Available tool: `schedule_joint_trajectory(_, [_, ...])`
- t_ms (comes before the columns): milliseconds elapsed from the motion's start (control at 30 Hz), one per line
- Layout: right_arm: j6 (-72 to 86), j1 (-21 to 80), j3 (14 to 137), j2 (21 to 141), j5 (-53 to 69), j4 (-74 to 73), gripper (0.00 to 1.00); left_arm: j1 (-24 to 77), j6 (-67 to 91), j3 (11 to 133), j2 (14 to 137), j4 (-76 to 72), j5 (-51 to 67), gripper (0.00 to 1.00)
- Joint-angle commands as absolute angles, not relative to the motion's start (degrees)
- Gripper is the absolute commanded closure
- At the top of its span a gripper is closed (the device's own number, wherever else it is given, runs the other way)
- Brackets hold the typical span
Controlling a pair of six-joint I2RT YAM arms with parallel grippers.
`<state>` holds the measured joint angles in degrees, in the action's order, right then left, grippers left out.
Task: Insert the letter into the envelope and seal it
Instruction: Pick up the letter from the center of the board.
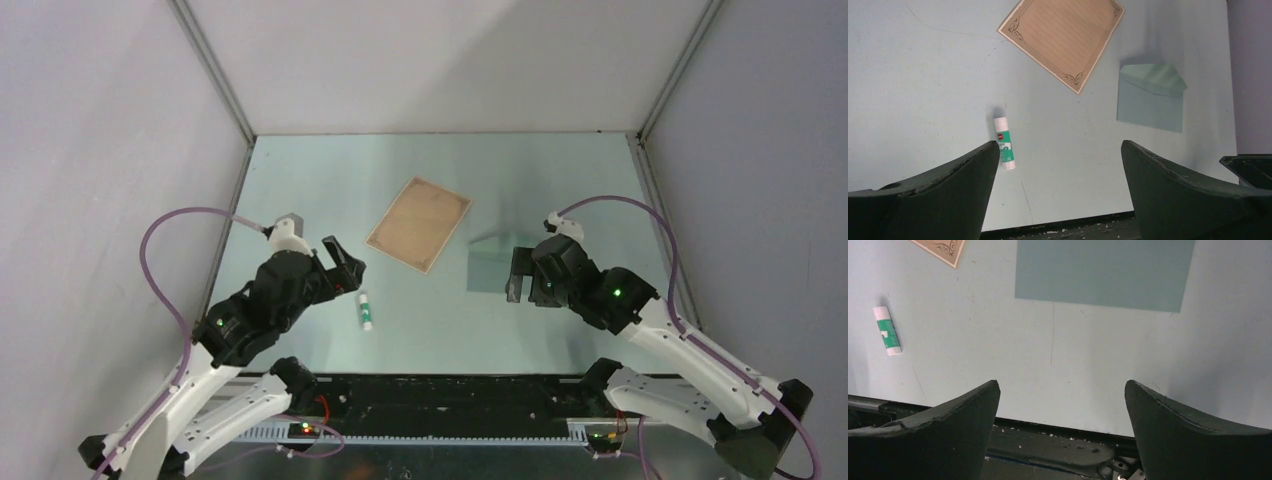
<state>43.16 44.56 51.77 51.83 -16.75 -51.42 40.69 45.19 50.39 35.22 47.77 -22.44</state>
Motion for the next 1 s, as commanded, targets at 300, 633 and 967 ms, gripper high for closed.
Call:
schedule_joint_trajectory(300, [44.5,44.9,50.5,50.2,-17.0,-48.9,0.01,40.4,45.8,49.9,36.8,46.5,-23.9,0.00])
schedule_joint_trajectory(633, [42.9,45.2,50.1,48.7,-13.9,-47.1,0.01,40.4,42.7,49.3,38.8,43.6,-17.5,0.00])
schedule_joint_trajectory(967, [39.7,45.1,50.2,47.6,-11.6,-42.1,0.01,38.7,41.7,50.0,48.6,35.7,-17.9,0.01])
